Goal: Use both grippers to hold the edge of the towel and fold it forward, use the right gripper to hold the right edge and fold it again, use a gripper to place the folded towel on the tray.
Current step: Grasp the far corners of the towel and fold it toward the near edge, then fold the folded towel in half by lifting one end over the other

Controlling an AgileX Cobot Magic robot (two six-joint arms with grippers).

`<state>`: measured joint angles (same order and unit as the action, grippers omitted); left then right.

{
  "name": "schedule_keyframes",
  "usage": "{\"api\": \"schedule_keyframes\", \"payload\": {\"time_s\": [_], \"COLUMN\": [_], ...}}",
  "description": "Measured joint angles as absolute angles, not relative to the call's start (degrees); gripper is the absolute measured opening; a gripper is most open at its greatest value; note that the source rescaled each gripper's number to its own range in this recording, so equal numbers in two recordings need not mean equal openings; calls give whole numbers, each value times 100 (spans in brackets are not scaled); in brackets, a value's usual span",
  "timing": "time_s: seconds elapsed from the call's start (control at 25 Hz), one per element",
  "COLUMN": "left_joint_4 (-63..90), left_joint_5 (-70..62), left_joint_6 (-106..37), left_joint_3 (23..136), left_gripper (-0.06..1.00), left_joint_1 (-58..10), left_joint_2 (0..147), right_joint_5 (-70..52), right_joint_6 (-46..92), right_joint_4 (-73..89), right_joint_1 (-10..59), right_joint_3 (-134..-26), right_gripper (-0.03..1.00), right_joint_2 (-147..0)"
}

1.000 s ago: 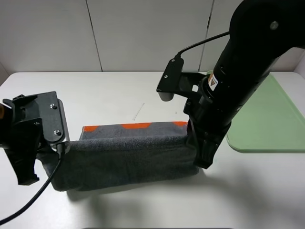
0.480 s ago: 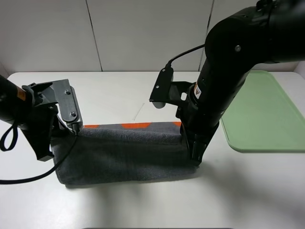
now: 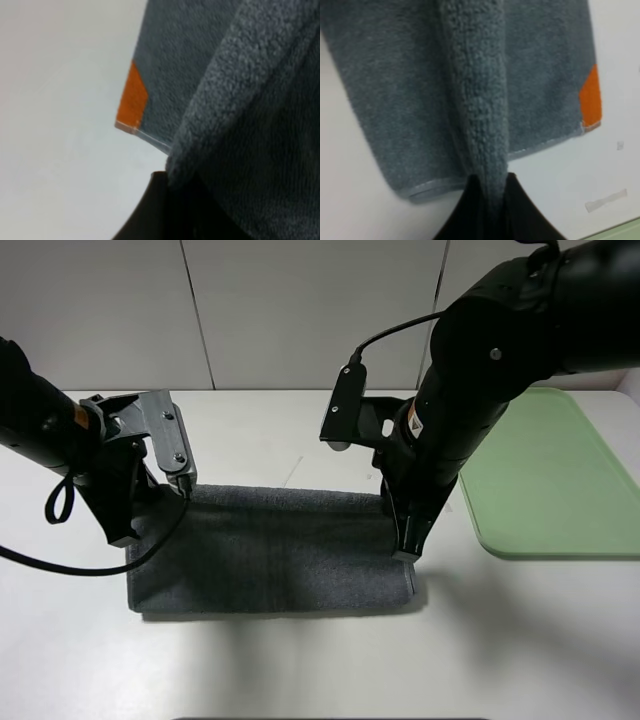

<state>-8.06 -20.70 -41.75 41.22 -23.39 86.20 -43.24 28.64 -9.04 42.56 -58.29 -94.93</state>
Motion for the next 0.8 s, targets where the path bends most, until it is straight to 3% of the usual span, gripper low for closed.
{"api": "schedule_keyframes", "payload": {"time_s": [0.36, 0.4, 0.44, 0.48, 0.52, 0.56, 0.64, 0.68, 0.8], "left_joint_4": [-973, -981, -987, -1031, -1110, -1156, -1190, -1190, -1196], "left_joint_5": [-1927, -1927, -1927, -1940, -2020, -2103, -2109, -2092, -1933], "left_joint_6": [-4155, -4110, -4037, -3961, -3879, -3770, -3517, -3433, -3294], "left_joint_3": [4141, 4141, 4141, 4141, 4141, 4141, 4134, 4134, 4124], "left_gripper": [1, 2, 5, 11, 20, 32, 66, 78, 95], "left_joint_1": [-2339, -2339, -2339, -2339, -2312, -2288, -2272, -2272, -2272], "left_joint_2": [8620, 8620, 8620, 8620, 8620, 8620, 8620, 8620, 8620], "right_joint_5": [-4063, -4057, -4088, -4195, -4283, -4335, -4357, -4351, -4329], "right_joint_6": [2859, 2853, 2829, 2763, 2645, 2486, 2177, 2016, 1790], "right_joint_4": [-949, -970, -1019, -1087, -1138, -1223, -1459, -1568, -1725], "right_joint_1": [4134, 4134, 4134, 4113, 4098, 4085, 4085, 4085, 4073], "right_joint_3": [-5829, -5829, -5824, -5811, -5805, -5805, -5805, -5805, -5805], "right_gripper": [1, 7, 20, 38, 62, 78, 92, 95, 99], "right_joint_2": [-9548, -9548, -9548, -9548, -9548, -9548, -9548, -9548, -9548]}}
